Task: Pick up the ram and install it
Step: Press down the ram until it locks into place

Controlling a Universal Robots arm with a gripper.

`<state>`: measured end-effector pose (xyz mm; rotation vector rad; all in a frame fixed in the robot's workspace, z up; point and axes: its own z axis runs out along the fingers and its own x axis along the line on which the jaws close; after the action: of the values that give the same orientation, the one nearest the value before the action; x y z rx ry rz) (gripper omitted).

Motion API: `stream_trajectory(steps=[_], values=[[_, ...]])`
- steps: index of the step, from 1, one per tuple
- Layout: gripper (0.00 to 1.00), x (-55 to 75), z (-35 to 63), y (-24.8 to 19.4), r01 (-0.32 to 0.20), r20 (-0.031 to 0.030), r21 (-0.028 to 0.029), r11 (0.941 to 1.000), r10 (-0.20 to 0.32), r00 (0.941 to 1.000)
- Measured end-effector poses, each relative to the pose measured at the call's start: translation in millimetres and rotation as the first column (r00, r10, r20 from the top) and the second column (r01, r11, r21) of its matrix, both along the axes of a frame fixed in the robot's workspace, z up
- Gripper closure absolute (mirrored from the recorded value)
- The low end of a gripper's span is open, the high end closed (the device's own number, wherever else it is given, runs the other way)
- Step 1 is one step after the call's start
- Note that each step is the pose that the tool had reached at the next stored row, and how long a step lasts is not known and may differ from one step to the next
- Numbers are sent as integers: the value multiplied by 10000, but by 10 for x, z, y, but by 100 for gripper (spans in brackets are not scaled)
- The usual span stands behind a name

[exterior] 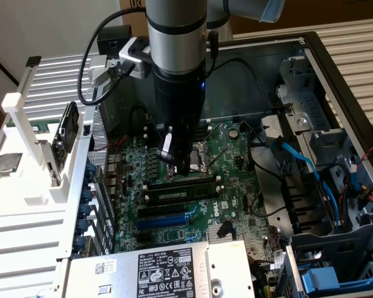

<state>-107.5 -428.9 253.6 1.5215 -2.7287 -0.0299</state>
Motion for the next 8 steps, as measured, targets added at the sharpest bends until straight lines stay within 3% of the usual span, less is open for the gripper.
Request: stream_trajectory(steps=[8], values=[[90, 0, 0, 0, 1191, 0, -3, 9929, -1191, 9929]])
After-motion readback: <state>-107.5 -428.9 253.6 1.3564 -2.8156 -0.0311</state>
